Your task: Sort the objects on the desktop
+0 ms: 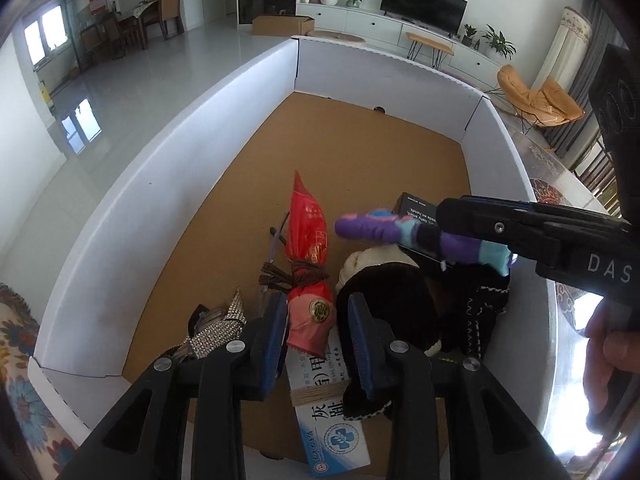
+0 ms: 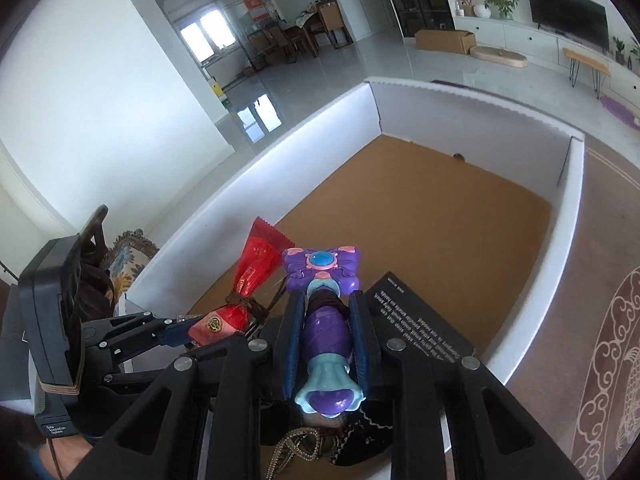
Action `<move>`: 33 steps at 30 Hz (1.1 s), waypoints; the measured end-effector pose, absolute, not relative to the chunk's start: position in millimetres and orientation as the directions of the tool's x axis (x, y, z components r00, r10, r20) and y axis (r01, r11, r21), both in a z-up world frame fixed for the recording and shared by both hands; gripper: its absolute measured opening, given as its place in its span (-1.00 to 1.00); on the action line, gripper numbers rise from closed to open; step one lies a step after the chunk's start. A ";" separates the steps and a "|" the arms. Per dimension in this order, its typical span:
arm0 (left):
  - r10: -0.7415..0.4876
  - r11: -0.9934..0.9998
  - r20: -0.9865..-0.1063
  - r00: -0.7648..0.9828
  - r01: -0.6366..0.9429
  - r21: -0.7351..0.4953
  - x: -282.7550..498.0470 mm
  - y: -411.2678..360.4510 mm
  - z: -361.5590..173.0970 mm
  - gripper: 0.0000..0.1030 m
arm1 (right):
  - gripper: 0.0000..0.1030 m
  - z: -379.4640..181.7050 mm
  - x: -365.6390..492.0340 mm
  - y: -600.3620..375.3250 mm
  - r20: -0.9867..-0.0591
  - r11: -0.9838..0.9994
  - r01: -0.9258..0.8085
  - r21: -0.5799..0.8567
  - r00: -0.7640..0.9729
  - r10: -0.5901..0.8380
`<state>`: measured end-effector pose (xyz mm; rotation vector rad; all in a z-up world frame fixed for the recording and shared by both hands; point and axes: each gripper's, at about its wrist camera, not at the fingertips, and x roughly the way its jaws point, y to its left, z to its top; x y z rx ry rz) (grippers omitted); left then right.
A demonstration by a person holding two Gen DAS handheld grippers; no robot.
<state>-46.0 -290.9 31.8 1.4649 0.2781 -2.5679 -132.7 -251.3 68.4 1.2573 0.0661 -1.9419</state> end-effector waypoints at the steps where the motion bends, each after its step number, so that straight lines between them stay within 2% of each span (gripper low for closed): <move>1: -0.066 -0.966 -0.854 -0.516 0.246 -0.074 -40.5 -290.9 33.7 0.27 | -0.27 68.0 -131.1 -253.0 -0.787 -0.675 0.641 0.366 -0.173 -0.592; 2: -0.090 -0.963 -0.840 -0.536 0.261 -0.063 -35.2 -292.6 37.8 0.53 | -0.13 70.7 -129.0 -251.5 -0.780 -0.669 0.645 0.368 -0.178 -0.600; 3: -0.121 -0.959 -0.818 -0.562 0.280 -0.050 -30.9 -294.5 44.5 0.91 | 0.26 76.2 -126.1 -248.4 -0.771 -0.668 0.651 0.359 -0.196 -0.606; 4: -0.154 -0.954 -0.793 -0.589 0.297 -0.036 -23.7 -294.4 51.0 0.99 | 0.65 82.9 -123.1 -244.4 -0.766 -0.675 0.656 0.338 -0.225 -0.603; 6: -0.218 -0.941 -0.756 -0.617 0.337 -0.005 -15.2 -293.2 63.6 0.99 | 0.90 95.4 -122.1 -234.2 -0.758 -0.695 0.658 0.290 -0.285 -0.586; 9: -0.316 -0.903 -0.734 -0.601 0.428 0.039 -10.8 -296.0 77.3 0.99 | 0.97 110.4 -126.4 -213.0 -0.760 -0.712 0.657 0.247 -0.325 -0.564; 13: -0.288 -0.886 -0.740 -0.607 0.462 -0.034 -3.7 -295.1 86.6 0.99 | 1.00 115.6 -121.4 -210.0 -0.814 -0.744 0.659 0.112 -0.369 -0.449; 15: -0.350 -0.860 -0.733 -0.583 0.510 0.005 1.7 -291.0 89.2 0.99 | 1.00 115.9 -118.7 -207.1 -0.819 -0.740 0.667 0.087 -0.375 -0.434; 18: -0.451 -0.831 -0.723 -0.524 0.542 0.127 0.6 -284.5 91.1 0.99 | 1.00 117.8 -110.2 -207.4 -0.816 -0.735 0.677 0.036 -0.405 -0.413; 21: -0.425 -0.843 -0.746 -0.512 0.525 0.120 2.2 -284.2 89.0 0.99 | 1.00 121.3 -100.1 -210.0 -0.803 -0.716 0.698 -0.027 -0.442 -0.401; 24: -0.437 -0.833 -0.722 -0.536 0.544 0.100 12.7 -284.4 93.4 0.99 | 1.00 127.0 -90.4 -214.2 -0.780 -0.704 0.708 -0.054 -0.470 -0.413; 29: -0.372 -0.846 -0.734 -0.568 0.534 0.015 20.3 -293.2 96.3 0.99 | 1.00 128.1 -83.4 -217.1 -0.755 -0.697 0.713 -0.077 -0.499 -0.427; 33: -0.428 -0.811 -0.695 -0.577 0.584 0.015 31.5 -294.2 97.2 1.00 | 1.00 122.3 -84.9 -221.9 -0.762 -0.694 0.715 -0.085 -0.496 -0.417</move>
